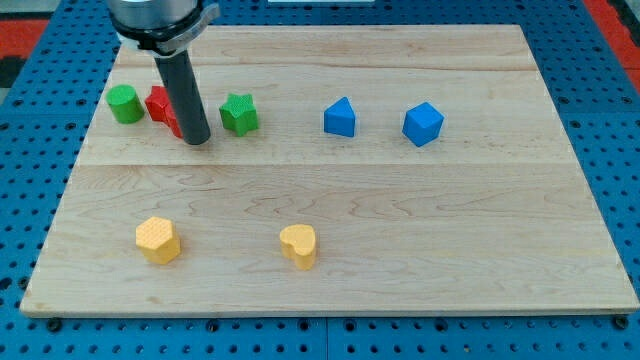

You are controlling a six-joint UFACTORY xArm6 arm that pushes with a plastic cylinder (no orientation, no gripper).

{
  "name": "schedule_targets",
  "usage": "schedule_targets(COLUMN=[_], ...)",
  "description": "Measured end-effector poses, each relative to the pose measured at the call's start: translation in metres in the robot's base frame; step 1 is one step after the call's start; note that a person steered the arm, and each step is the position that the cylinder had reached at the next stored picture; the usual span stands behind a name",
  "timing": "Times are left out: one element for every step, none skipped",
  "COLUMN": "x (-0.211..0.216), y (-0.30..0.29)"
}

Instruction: Move the heart between the blue blocks

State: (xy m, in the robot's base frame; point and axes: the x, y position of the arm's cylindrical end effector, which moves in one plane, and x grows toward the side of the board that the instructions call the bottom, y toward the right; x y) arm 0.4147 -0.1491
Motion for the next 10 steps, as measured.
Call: schedule_targets(x=[0.058, 0.061, 0.090, 0.142, 0.154, 0.155, 0.155, 0.155, 0.155, 0.133], y=[0.004, -0.084, -0.109, -0.071, 0.015, 0.067, 0.101, 0.133, 0.174, 0.187])
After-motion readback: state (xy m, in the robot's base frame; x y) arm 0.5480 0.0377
